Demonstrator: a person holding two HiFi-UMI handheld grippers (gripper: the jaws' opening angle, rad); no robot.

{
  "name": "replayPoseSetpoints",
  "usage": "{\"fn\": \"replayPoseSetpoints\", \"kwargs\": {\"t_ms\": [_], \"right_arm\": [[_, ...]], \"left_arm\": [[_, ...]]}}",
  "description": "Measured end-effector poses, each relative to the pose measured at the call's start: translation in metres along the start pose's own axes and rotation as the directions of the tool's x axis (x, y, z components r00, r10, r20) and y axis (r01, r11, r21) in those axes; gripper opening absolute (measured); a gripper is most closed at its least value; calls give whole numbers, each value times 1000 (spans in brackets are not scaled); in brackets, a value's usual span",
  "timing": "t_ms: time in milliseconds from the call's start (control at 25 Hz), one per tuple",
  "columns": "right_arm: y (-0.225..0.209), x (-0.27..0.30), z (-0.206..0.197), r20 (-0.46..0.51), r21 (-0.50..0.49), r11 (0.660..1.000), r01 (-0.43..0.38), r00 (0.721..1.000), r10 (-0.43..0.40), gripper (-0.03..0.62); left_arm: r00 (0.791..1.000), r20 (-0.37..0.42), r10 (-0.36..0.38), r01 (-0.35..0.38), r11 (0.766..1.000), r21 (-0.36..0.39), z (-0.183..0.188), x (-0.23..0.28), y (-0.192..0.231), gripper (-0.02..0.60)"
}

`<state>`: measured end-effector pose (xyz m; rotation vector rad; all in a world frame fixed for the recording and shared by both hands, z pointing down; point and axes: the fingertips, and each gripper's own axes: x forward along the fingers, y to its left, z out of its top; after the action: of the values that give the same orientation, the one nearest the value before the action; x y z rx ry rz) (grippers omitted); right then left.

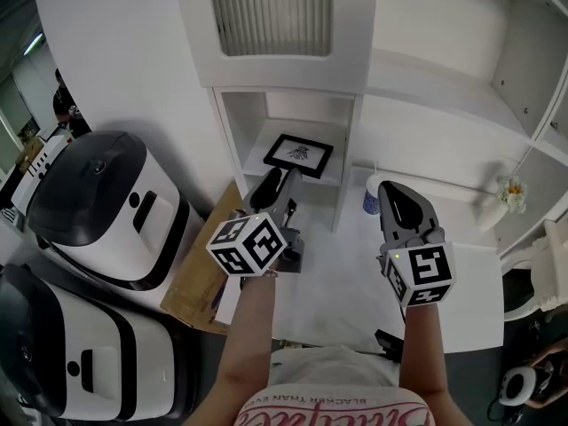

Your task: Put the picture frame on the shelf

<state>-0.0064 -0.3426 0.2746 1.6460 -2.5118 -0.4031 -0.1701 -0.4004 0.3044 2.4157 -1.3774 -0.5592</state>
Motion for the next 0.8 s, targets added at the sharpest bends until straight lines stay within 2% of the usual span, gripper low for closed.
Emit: {"fn": "replayPoseSetpoints", "kwargs": {"t_ms": [120, 320, 440, 560, 640, 800], "right_arm": [[0, -1, 2, 9, 9, 1000, -1, 1000, 1, 8], [-2, -1, 8, 25, 18, 1000, 6, 1000, -6, 8], [-2, -2, 14, 37, 6, 1000, 9, 999, -10, 8], [-2, -5, 20, 53, -18, 1000, 20, 998, -19, 8], [-2, -6, 24, 64, -22, 999, 25, 998, -23, 8], [-3, -5, 28, 73, -29, 999, 29, 997, -26, 8]], "left_arm": [[1000, 4, -13, 13, 992, 128, 10, -5, -12, 173], [1000, 17, -8, 3, 949, 315, 25, -12, -25, 173], [999, 47, -9, -10, 917, 400, 35, -19, -29, 162], [997, 77, -9, -30, 867, 498, 44, -27, -31, 129], [995, 98, -11, -42, 850, 526, 49, -32, -32, 102], [990, 138, -24, -53, 847, 530, 58, -36, -34, 32]]}}
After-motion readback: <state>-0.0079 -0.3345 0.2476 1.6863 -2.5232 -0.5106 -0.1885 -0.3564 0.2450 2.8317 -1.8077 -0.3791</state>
